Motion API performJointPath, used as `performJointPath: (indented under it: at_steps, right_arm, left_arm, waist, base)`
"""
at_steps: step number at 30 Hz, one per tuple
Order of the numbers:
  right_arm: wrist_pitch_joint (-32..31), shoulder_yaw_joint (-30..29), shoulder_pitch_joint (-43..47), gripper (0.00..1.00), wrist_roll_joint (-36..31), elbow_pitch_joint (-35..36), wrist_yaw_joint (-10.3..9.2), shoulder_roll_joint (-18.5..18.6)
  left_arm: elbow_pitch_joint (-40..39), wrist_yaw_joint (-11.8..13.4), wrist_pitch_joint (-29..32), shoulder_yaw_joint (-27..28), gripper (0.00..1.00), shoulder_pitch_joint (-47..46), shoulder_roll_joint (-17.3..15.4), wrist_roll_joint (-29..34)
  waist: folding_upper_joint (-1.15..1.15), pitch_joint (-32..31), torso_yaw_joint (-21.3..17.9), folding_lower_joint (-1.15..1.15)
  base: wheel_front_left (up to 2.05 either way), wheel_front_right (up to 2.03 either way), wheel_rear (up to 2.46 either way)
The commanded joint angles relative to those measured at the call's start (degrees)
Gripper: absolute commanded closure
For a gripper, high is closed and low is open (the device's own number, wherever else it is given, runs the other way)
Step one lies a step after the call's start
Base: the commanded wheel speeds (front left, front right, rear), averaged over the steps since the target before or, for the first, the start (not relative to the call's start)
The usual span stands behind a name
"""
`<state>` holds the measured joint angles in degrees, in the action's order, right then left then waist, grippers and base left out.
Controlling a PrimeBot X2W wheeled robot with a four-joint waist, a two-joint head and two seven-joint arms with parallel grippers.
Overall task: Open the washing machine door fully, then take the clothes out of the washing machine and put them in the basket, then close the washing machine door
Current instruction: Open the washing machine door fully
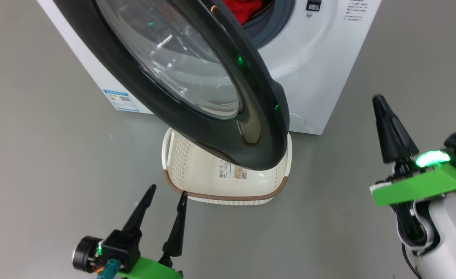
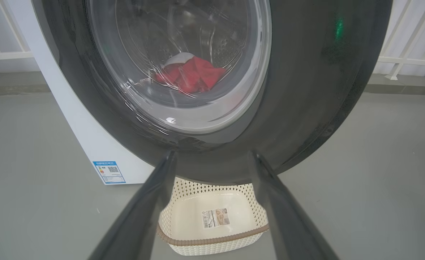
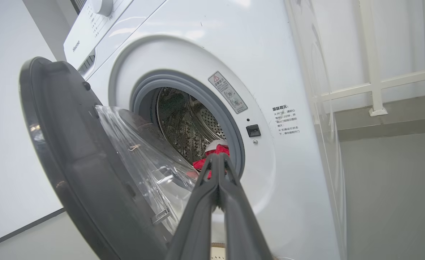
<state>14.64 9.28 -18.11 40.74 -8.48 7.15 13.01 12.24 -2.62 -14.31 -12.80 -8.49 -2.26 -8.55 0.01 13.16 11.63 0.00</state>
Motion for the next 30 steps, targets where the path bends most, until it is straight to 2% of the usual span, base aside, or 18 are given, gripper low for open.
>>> performJointPath:
  at_steps: [1, 5, 6, 8, 9, 10, 14, 21, 30]
  right_arm:
    - [0.4, 2.7, -2.6, 1.00, 2.9, 1.1, 0.34, 1.3]
    - [0.4, 9.1, -6.7, 1.00, 11.6, 0.0, 0.34, 3.7]
    - [0.4, 9.1, -6.7, 1.00, 11.6, 0.0, 0.34, 3.7]
    - [-0.1, 13.5, -8.8, 1.00, 17.4, -0.6, 0.34, 5.4]
    - [-1.7, 17.1, -11.0, 1.00, 23.1, -1.0, 0.34, 7.1]
    - [-1.7, 17.1, -11.0, 1.00, 23.1, -1.0, 0.34, 7.1]
    - [-6.2, 21.3, -15.1, 1.00, 33.9, -0.9, 0.34, 9.9]
    - [-18.5, 23.9, -20.3, 1.00, 48.4, -1.3, 0.34, 13.2]
    - [-36.2, 20.3, -24.9, 1.00, 60.8, -5.6, 0.34, 12.8]
  left_arm:
    - [-1.3, 0.0, -0.7, 1.5, 0.00, -0.8, -0.6, 0.0]
    - [-1.3, 0.1, -0.7, 1.2, 0.00, -1.0, -0.6, -0.1]
    - [-1.3, 0.1, -0.7, 1.2, 0.00, -1.0, -0.6, -0.1]
    - [-1.3, 0.2, -0.7, 1.1, 0.00, -1.1, -0.6, -0.2]
    - [-1.3, 0.2, -0.7, 1.0, 0.00, -1.2, -0.6, -0.3]
    - [-1.3, 0.2, -0.7, 1.0, 0.00, -1.2, -0.6, -0.3]
    - [-1.3, 0.2, -0.7, 0.8, 0.00, -1.4, -0.6, -0.5]
    - [-1.2, 0.3, -0.7, -0.3, 0.00, -2.2, -0.6, -0.8]
    - [-1.1, 0.5, -0.7, -1.7, 0.00, -2.6, -0.6, -1.4]
  waist:
    - [-0.01, 0.2, 0.4, 0.00]
    - [-0.01, 0.7, 1.1, 0.00]
    - [-0.01, 0.7, 1.1, 0.00]
    - [-0.01, 0.9, 1.4, 0.00]
    - [-0.01, 1.1, 1.6, 0.00]
    - [-0.01, 1.1, 1.6, 0.00]
    - [-0.01, 1.6, 2.0, 0.00]
    - [-0.01, 2.3, 2.8, 0.00]
    - [-0.01, 2.8, 4.1, 0.00]
  base:
    - [0.00, 0.00, 0.00]
    - [0.00, 0.00, 0.00]
    - [0.00, 0.00, 0.00]
    - [0.00, 0.00, 0.00]
    - [0.00, 0.00, 0.00]
    - [0.00, 0.00, 0.00]
    - [0.00, 0.00, 0.00]
    - [0.00, 0.00, 0.00]
    - [0.00, 0.00, 0.00]
